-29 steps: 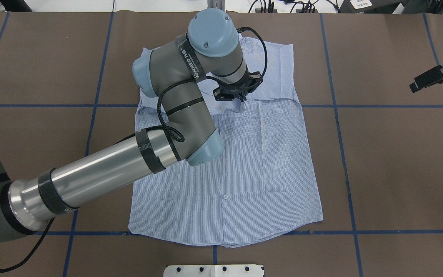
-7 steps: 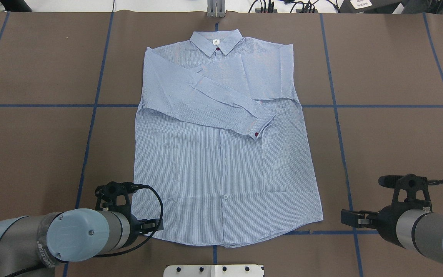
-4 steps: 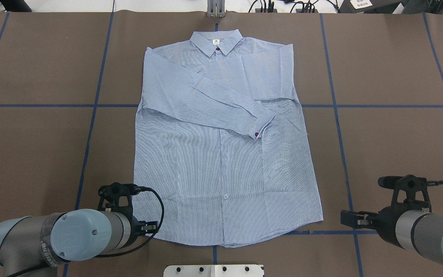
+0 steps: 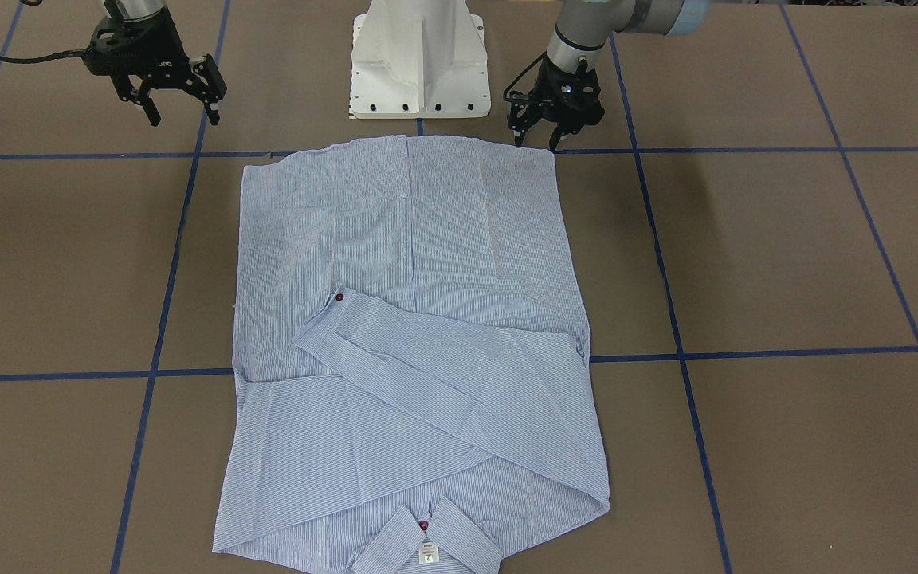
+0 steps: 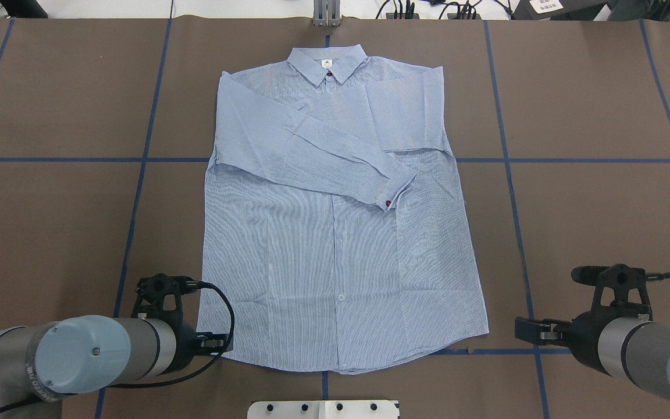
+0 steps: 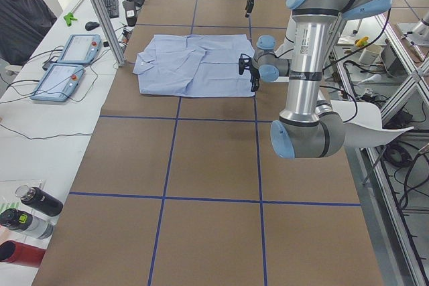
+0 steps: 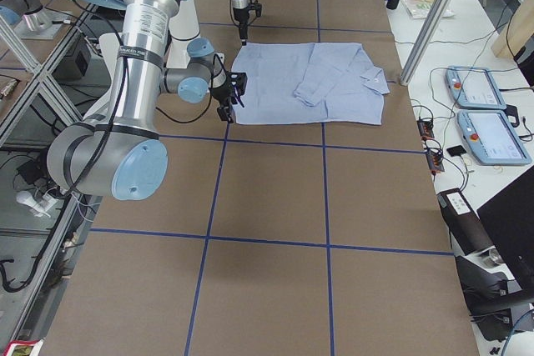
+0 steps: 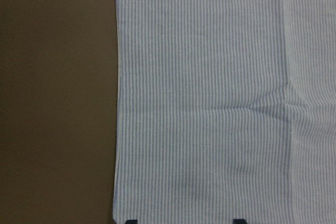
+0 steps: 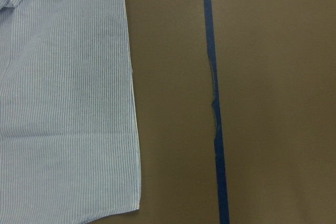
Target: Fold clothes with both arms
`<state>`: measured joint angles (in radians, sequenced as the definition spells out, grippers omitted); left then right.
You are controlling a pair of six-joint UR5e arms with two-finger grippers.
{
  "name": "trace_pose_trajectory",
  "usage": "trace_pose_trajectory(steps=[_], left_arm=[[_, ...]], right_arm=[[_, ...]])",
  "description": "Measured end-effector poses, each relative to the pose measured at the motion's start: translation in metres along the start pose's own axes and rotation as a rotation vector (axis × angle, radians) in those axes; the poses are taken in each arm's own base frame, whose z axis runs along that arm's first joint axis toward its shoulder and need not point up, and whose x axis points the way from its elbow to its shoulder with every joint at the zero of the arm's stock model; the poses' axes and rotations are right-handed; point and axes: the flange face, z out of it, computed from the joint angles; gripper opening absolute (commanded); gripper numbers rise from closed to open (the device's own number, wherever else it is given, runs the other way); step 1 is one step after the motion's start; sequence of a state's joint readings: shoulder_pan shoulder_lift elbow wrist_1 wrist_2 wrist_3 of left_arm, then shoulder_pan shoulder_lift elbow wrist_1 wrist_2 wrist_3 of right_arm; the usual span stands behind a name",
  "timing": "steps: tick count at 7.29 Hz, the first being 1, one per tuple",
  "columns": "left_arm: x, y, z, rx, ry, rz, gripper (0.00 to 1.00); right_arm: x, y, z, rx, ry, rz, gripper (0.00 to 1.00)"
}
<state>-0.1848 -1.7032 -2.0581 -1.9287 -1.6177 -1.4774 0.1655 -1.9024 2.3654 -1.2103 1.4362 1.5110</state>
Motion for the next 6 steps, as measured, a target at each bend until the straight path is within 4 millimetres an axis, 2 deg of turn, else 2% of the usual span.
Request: trace_pose_trajectory(steps=[3,6], left_arm=[[-0.012,-0.012,0.003,0.019,0.004,-0.002,0.65],[-0.016,-0.014,0.011,0.018,-0.010,-0.001,0.61]], right_arm=[[0.000,0.000,0.000,0.000,0.000,0.000,1.00],[0.000,0.000,0.000,-0.001,0.000,-0.001,1.00]])
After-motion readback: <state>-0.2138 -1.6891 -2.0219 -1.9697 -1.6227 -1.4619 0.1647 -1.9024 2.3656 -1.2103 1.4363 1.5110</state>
